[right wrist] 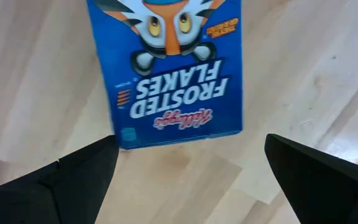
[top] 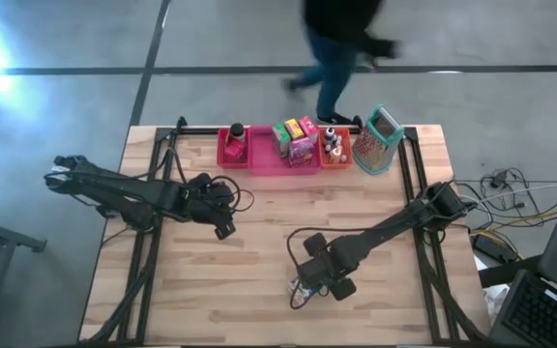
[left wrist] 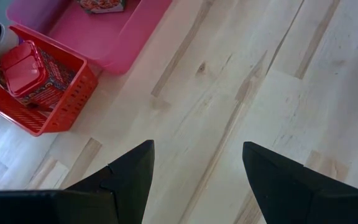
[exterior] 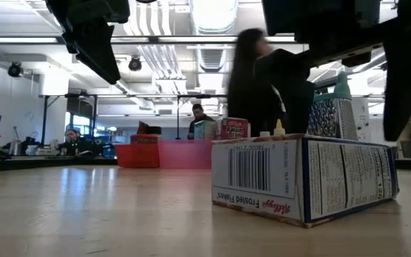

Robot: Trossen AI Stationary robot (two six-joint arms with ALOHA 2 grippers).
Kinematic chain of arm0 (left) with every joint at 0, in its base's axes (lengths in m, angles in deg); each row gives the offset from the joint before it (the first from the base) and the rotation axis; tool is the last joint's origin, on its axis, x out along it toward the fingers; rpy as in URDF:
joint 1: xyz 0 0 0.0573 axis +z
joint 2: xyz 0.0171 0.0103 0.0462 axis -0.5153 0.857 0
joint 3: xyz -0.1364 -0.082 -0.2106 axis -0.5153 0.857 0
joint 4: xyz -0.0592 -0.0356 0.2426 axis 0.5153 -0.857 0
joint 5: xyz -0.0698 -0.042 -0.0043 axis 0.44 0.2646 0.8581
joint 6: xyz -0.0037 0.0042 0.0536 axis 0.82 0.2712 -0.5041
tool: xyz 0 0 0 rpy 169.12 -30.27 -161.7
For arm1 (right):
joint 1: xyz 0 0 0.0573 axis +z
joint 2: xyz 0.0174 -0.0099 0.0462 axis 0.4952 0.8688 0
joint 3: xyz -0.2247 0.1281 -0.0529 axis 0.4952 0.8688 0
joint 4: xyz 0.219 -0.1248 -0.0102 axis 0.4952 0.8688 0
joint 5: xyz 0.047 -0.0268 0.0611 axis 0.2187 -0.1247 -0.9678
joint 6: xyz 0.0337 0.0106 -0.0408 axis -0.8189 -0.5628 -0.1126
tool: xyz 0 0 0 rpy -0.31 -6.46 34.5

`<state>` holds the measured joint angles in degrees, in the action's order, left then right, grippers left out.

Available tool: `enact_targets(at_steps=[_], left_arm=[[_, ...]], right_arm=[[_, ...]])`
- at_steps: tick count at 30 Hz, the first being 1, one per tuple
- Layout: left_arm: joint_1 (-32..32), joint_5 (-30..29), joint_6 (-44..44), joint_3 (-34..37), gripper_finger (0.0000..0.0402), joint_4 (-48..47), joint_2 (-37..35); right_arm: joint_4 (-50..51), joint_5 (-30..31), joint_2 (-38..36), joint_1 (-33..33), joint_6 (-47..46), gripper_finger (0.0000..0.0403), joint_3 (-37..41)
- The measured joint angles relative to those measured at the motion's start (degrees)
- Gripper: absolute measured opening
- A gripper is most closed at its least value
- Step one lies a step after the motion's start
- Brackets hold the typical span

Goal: Pick & Place Kitchen Items
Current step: Put the blue cereal box into the pink bin

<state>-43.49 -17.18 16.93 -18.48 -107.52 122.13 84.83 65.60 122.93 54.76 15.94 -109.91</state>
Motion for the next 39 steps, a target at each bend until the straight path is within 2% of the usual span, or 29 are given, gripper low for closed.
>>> enact_targets(at_steps=[6,30,39], left_arm=[[0.0,0.0,0.0,0.0,0.025,0.0,0.0],[0.0,0.0,0.0,0.0,0.025,0.0,0.0],[0.0,0.0,0.0,0.0,0.025,0.0,0.0]], right_arm=[[-0.4,-2.2,-0.1,0.0,-3.1,0.04,0.0],[-3.3,-2.7,2.3,0.0,-3.5,0.04,0.4],[-8.7,-2.6,3.2,0.0,-3.6,0.04,4.0]])
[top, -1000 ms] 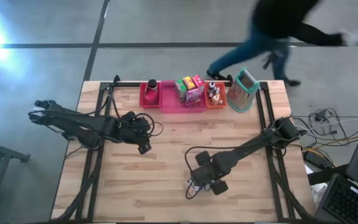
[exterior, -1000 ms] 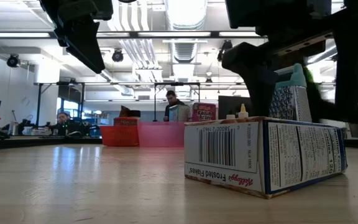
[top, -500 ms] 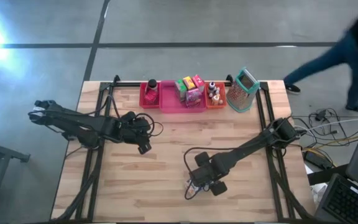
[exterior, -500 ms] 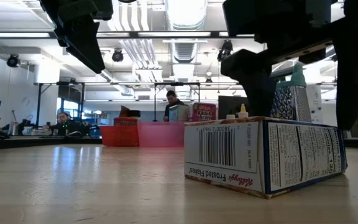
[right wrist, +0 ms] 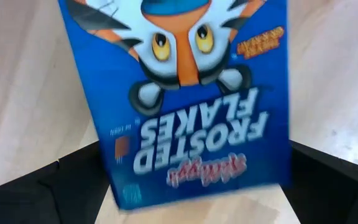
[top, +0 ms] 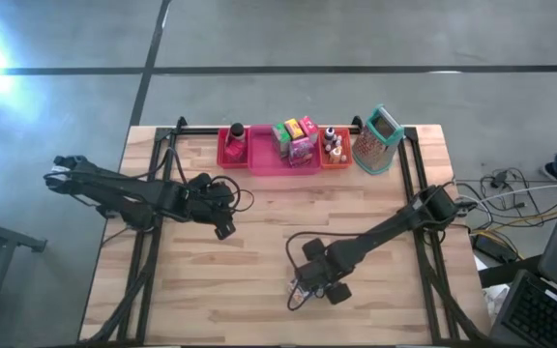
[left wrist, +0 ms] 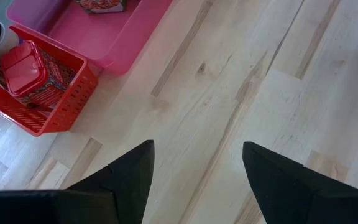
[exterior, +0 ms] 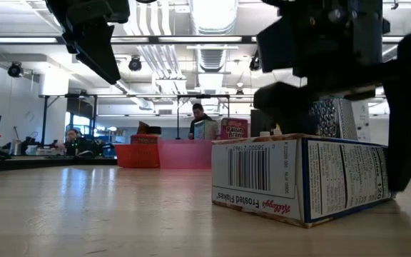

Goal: Pick & Place Kitchen Items
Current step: Put the blue cereal box into the pink bin

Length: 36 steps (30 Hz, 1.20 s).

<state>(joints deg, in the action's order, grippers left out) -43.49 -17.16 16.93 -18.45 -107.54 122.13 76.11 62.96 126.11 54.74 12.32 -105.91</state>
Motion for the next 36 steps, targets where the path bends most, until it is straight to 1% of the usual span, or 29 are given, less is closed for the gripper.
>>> enact_targets(at_steps=[7,15,18,22,30,33,36], left_arm=[[0.0,0.0,0.0,0.0,0.025,0.0,0.0],[0.0,0.0,0.0,0.0,0.025,0.0,0.0],[0.0,0.0,0.0,0.0,0.025,0.0,0.0],[0.0,0.0,0.0,0.0,0.025,0.0,0.0],[0.0,0.0,0.0,0.0,0.025,0.0,0.0],[0.0,0.0,0.0,0.0,0.025,0.0,0.0],[0.0,0.0,0.0,0.0,0.025,0.0,0.0]], right_arm=[[-5.1,-0.2,-0.2,0.0,0.0,0.04,3.7],[-5.7,0.0,-0.6,0.0,0.3,0.04,3.8],[-7.6,0.7,-0.7,0.1,0.4,0.0395,3.7],[-8.0,0.8,-0.7,0.0,0.1,0.0372,3.6],[-8.2,0.8,-1.2,0.0,0.3,0.0296,3.6],[-8.0,0.9,-1.6,0.0,0.8,0.0282,3.4],[-4.5,3.6,-1.7,0.1,2.1,0.0279,1.2]])
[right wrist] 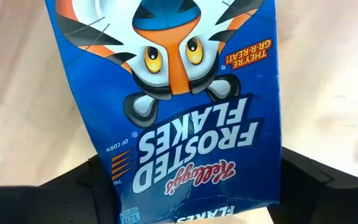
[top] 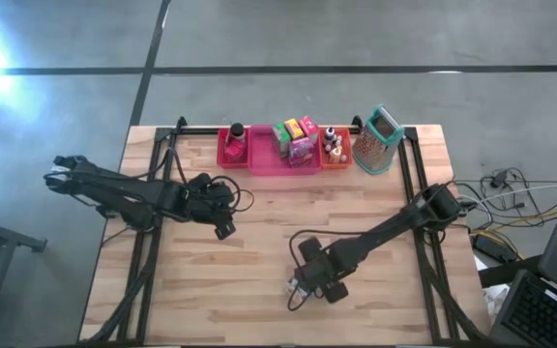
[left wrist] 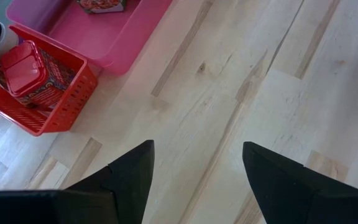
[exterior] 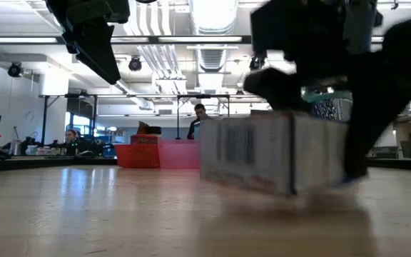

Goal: Pick & Place Kitchen Items
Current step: Put the blue cereal box into the pink bin

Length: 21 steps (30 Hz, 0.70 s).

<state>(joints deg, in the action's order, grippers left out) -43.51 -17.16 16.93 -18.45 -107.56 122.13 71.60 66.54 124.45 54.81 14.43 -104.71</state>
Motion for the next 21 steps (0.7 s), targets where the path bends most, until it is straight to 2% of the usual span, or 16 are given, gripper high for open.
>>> enact_targets(at_steps=[11,16,21], left_arm=[[0.0,0.0,0.0,0.0,0.025,0.0,0.0],[0.0,0.0,0.0,0.0,0.025,0.0,0.0],[0.0,0.0,0.0,0.0,0.025,0.0,0.0]], right_arm=[[15.3,17.0,-0.3,0.3,8.2,0.0294,-10.3],[17.8,30.2,-0.3,1.4,17.6,0.0282,-12.9],[14.5,45.6,-0.3,2.7,32.9,0.0283,-12.9]])
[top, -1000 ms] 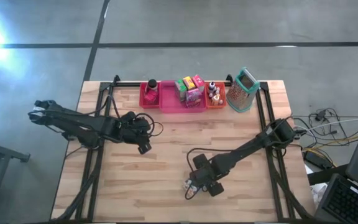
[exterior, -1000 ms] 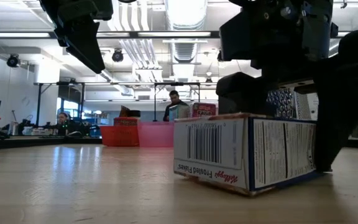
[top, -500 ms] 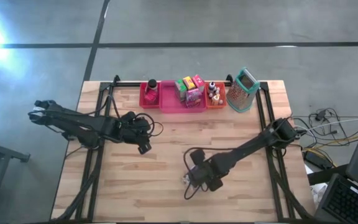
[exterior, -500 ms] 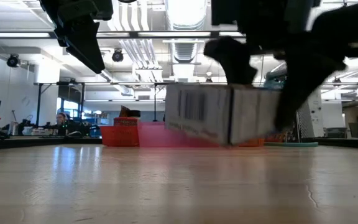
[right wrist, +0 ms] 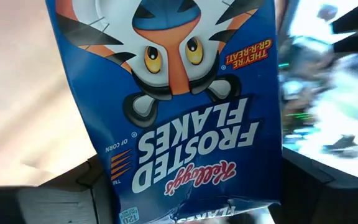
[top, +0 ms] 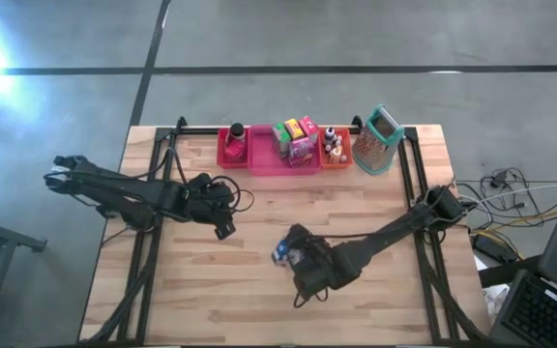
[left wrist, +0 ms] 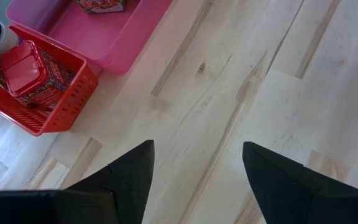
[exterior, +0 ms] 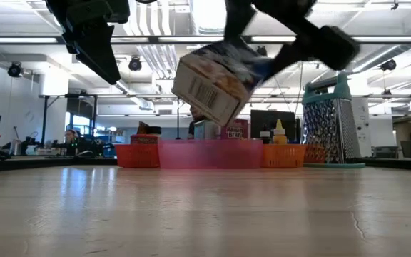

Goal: Pick & Place Kitchen Items
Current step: Put the blue cereal box into the pink bin

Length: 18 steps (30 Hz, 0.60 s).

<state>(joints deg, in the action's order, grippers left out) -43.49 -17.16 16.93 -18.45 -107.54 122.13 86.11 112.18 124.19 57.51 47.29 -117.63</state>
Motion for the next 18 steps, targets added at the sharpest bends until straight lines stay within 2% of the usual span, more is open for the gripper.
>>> enact_targets(at_steps=[7,10,18], left_arm=[[0.0,0.0,0.0,0.0,0.025,0.0,0.0],[0.0,0.0,0.0,0.0,0.025,0.0,0.0],[0.0,0.0,0.0,0.0,0.025,0.0,0.0]], right_arm=[[-11.9,15.3,0.6,2.0,28.5,0.03,3.0],[-12.8,22.1,2.9,2.1,38.4,0.0298,3.4],[-10.7,25.2,11.2,0.9,39.2,0.0281,3.4]])
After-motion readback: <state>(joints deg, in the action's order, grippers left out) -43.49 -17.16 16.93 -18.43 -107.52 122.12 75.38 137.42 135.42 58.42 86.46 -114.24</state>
